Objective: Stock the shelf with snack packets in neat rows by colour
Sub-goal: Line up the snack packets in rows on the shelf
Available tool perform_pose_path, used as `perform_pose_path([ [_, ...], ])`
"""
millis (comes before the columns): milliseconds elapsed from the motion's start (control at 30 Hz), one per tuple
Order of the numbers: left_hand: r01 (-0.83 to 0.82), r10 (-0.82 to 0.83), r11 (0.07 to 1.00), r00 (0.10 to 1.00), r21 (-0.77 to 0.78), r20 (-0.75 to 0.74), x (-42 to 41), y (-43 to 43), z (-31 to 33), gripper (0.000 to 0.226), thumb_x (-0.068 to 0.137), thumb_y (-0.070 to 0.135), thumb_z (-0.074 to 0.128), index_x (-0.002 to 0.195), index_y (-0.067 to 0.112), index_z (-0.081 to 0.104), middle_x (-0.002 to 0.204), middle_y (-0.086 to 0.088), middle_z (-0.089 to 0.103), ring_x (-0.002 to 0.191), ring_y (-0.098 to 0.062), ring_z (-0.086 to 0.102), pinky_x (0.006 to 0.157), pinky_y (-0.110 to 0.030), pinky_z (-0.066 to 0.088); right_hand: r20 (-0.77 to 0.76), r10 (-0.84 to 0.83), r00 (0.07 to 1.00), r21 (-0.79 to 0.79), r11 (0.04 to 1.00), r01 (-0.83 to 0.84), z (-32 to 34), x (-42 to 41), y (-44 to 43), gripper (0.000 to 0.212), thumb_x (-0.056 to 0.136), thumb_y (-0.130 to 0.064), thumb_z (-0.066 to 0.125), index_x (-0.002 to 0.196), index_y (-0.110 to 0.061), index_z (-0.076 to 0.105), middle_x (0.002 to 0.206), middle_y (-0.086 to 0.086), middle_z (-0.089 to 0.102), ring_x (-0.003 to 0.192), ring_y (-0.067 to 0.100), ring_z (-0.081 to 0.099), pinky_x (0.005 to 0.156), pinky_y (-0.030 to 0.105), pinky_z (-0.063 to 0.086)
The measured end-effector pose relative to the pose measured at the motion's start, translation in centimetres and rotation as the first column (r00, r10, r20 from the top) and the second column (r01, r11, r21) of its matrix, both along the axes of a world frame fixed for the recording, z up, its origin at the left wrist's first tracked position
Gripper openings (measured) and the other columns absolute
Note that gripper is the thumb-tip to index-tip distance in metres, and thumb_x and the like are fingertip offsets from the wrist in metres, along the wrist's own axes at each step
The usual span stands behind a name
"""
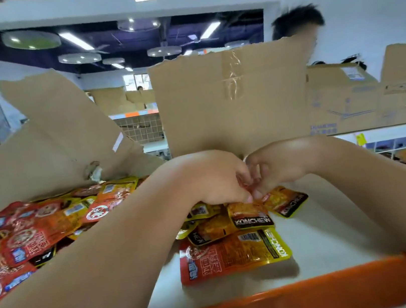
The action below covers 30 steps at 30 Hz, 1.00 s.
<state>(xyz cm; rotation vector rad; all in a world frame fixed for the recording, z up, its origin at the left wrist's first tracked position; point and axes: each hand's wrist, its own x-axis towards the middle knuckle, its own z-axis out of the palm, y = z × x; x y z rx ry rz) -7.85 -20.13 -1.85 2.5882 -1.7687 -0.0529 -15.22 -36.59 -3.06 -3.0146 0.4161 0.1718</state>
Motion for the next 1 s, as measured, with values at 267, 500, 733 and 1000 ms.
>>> perform_pose_path([
  [267, -0.082, 0.083, 0.996, 0.994, -0.023, 0.067, -0.1, 0.3, 0.1, 0.034, 0.097, 0.050, 0.063, 0.129, 0.037, 0.065, 0.111, 0.013, 0.062, 0.086, -0.010, 0.055, 0.068, -0.027, 0.040, 0.058, -0.075, 0.996, 0.087, 0.994, 0.070, 0.2, -0.8, -1.9, 0.051, 0.070, -0.041, 0.088, 0.108, -0.033, 0.054, 0.099, -0.002, 0.064, 0.085, 0.021, 0.064, 0.063, 0.029, 0.046],
  [500, -0.024, 0.024, 0.999, 0.999, 0.022, 0.025, -2.1, -0.3, -0.4, 0.044, 0.091, 0.054, 0.066, 0.134, 0.043, 0.061, 0.115, 0.013, 0.062, 0.091, -0.012, 0.063, 0.076, -0.027, 0.052, 0.069, -0.090, 0.994, 0.106, 0.991, 0.083, 0.1, -0.9, -2.4, 0.063, 0.073, -0.037, 0.088, 0.123, -0.030, 0.051, 0.088, -0.016, 0.051, 0.074, 0.007, 0.052, 0.070, 0.032, 0.051],
  [733, 0.010, -0.013, 0.998, 0.998, 0.063, 0.056, -2.4, -0.7, -0.7, 0.055, 0.085, 0.066, 0.069, 0.135, 0.046, 0.058, 0.120, 0.014, 0.057, 0.100, -0.013, 0.051, 0.070, -0.029, 0.038, 0.097, -0.119, 0.988, 0.211, 0.973, 0.097, 0.5, -1.3, -4.2, 0.037, 0.075, -0.020, 0.086, 0.101, -0.030, 0.061, 0.099, 0.005, 0.070, 0.070, 0.018, 0.058, 0.053, 0.025, 0.042],
  [1000, 0.018, -0.020, 1.000, 0.996, 0.018, 0.086, -3.7, -0.8, -0.1, 0.044, 0.077, 0.044, 0.075, 0.120, 0.041, 0.064, 0.095, 0.015, 0.055, 0.079, -0.006, 0.053, 0.065, -0.026, 0.044, 0.208, -0.105, 0.972, 0.377, 0.926, 0.019, 1.4, -3.2, -5.8, 0.037, 0.083, 0.001, 0.071, 0.092, -0.034, 0.066, 0.094, 0.013, 0.069, 0.076, 0.023, 0.059, 0.069, 0.035, 0.047],
])
